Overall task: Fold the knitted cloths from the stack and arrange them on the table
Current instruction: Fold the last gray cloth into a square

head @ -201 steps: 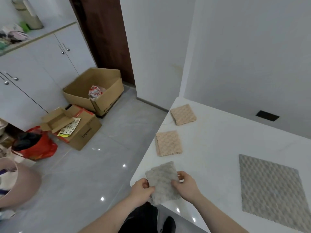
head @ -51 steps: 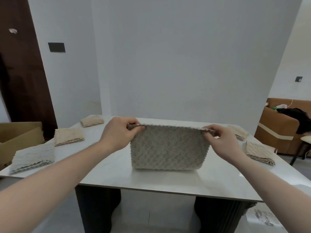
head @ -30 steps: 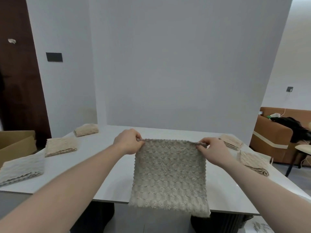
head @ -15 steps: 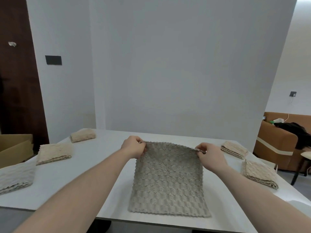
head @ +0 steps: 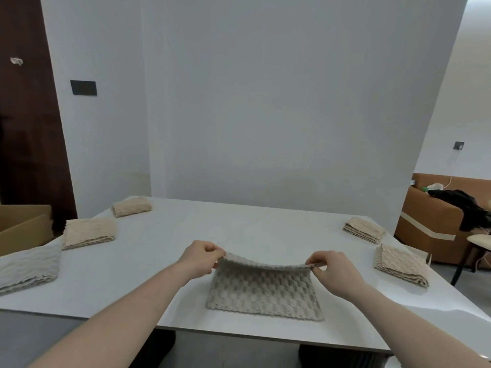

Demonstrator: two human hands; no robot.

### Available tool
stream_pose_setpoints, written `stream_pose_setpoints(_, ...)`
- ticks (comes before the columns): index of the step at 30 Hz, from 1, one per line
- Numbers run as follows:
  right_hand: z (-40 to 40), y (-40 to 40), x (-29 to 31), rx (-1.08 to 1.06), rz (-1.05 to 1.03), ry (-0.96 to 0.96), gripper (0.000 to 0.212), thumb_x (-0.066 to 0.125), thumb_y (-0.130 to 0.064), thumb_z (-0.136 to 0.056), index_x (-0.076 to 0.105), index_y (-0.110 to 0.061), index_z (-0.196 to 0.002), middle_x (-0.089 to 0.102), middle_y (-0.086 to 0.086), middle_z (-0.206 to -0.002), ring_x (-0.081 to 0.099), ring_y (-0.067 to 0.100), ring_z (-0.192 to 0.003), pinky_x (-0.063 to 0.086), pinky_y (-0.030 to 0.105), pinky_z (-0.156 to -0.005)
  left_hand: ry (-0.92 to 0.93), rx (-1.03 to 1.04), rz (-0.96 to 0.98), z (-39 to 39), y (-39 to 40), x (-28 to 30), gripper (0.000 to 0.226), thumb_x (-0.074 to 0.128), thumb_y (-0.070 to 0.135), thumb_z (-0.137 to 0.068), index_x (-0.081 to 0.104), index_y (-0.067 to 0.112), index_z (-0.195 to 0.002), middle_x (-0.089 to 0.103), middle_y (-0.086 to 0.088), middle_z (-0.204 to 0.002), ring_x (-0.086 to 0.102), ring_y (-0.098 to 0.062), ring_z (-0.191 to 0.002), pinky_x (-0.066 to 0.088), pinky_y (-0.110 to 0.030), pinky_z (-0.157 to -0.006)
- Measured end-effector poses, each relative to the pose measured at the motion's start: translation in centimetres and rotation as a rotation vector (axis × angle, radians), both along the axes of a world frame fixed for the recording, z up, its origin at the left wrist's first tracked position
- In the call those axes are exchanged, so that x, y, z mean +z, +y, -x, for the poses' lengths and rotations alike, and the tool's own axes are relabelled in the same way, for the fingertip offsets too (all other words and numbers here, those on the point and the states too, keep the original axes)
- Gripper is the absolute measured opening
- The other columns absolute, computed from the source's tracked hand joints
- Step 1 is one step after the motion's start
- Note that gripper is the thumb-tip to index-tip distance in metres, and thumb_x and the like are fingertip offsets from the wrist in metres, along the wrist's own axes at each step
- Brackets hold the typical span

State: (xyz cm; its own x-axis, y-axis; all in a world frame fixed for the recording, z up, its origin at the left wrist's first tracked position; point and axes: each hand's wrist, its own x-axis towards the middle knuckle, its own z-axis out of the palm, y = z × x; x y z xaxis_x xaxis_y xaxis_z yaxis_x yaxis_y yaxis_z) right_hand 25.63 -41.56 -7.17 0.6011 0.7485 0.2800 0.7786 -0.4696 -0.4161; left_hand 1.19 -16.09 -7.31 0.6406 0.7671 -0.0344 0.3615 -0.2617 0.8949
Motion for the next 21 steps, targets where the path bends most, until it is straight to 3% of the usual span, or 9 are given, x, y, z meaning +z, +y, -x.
stream_pose_setpoints(6, 1.4, -1.4, -3.0, 0.025, 0.106, -0.003, 0.033, 0.056, -0.016, -0.084, 0.068, -0.046, -0.079, 0.072, -0.024, -0.091, 0.065, -0.006, -0.094, 0.052, 0.02, -0.083, 0.144, -0.04, -0.155, 2.2, -1.6, -3.2, 0.01, 0.07, 0.03, -0.091, 0.079, 0.028, -0.087, 0.075, 0.009, -0.084, 0.07, -0.009, -0.082, 0.052, -0.023, -0.074)
stream_pose_setpoints(11, 2.0, -2.4, -4.9, 0.027, 0.135, 0.004, 0.028, 0.058, -0.021, -0.083, 0.066, -0.048, -0.082, 0.07, -0.022, -0.096, 0.064, 0.0, -0.096, 0.05, 0.021, -0.084, 0.219, -0.059, -0.212, 3.3, -2.2, -4.7, 0.009, 0.07, 0.034, -0.09, 0.078, 0.033, -0.088, 0.074, 0.017, -0.092, 0.066, -0.001, -0.091, 0.053, -0.025, -0.089)
stream_pose_setpoints(16, 2.3, -3.0, -6.3, 0.005, 0.134, 0.025, 0.027, 0.058, -0.024, -0.082, 0.065, -0.051, -0.079, 0.069, -0.022, -0.103, 0.061, 0.001, -0.102, 0.049, 0.023, -0.09, 0.285, -0.071, -0.271, 3.6, -3.0, -5.3, 0.012, 0.068, 0.032, -0.089, 0.076, 0.035, -0.08, 0.074, 0.019, -0.083, 0.065, 0.003, -0.086, 0.05, -0.02, -0.08)
stream_pose_setpoints(21, 2.5, -3.3, -6.6, -0.012, 0.007, 0.04, 0.028, 0.062, -0.02, -0.081, 0.07, -0.047, -0.081, 0.07, -0.025, -0.094, 0.063, -0.001, -0.097, 0.049, 0.021, -0.088, 0.24, -0.023, -0.254, 3.7, -3.3, -5.5, 0.011, 0.07, 0.038, -0.087, 0.077, 0.034, -0.08, 0.073, 0.018, -0.082, 0.064, 0.003, -0.083, 0.047, -0.019, -0.073)
